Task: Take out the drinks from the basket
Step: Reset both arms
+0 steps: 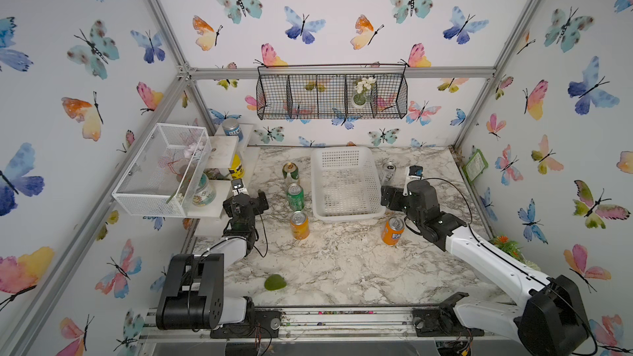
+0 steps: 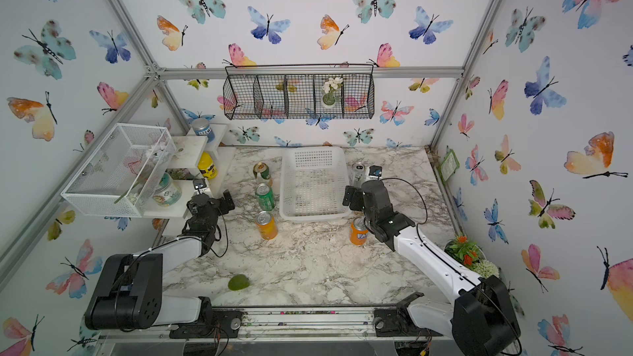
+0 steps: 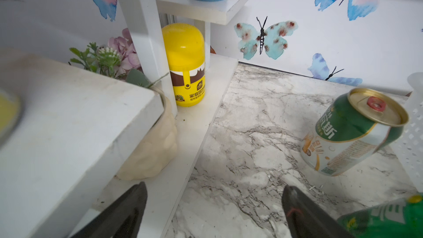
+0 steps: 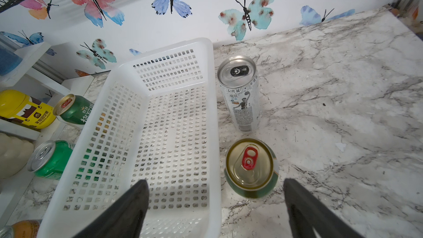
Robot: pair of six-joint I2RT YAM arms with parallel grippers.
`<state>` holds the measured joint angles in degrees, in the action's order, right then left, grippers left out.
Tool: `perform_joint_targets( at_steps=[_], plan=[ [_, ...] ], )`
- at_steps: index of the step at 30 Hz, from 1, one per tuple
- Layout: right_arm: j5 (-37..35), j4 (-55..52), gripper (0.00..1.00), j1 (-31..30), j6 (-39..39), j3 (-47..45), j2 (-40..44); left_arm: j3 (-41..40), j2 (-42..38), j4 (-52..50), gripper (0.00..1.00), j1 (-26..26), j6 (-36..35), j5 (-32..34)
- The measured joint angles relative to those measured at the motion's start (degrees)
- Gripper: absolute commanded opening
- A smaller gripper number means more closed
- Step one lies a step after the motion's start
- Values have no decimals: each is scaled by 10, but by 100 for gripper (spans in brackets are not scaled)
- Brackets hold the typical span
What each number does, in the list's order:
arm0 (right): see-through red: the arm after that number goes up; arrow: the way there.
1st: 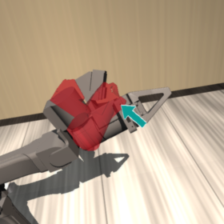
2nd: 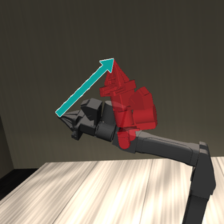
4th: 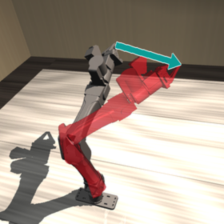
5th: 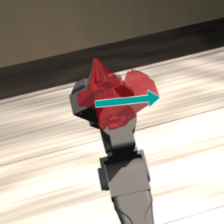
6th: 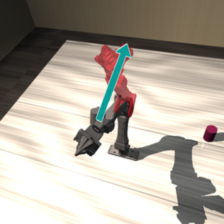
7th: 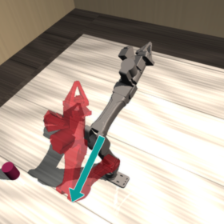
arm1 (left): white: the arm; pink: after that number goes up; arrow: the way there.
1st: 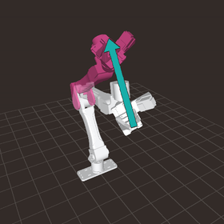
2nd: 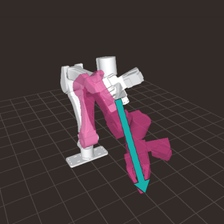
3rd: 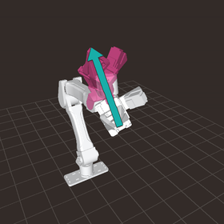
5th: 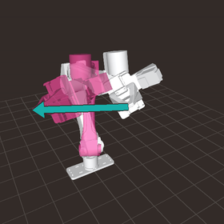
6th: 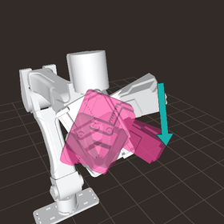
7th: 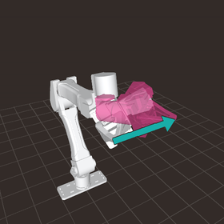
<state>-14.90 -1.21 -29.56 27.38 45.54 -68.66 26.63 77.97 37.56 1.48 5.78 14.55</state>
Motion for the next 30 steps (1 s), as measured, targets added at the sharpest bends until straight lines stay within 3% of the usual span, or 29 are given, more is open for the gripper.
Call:
perform_joint_targets(
  at_steps=[5, 20, 27, 30],
  plan=[
    [-8, 0, 95, 0, 0, 0, 1, -24, -41, 12, 99, -3, -14, -7],
    [-48, -5, 98, 0, 0, 0, 1, -41, -32, 23, 99, 20, -43, -32],
    [-98, 8, 99, 0, 0, 0, 1, -102, 7, 106, 99, 35, -59, -41],
    [-151, 18, 99, 0, -1, 0, -1, -163, 19, 204, 99, 45, -61, -27]
  ],
)
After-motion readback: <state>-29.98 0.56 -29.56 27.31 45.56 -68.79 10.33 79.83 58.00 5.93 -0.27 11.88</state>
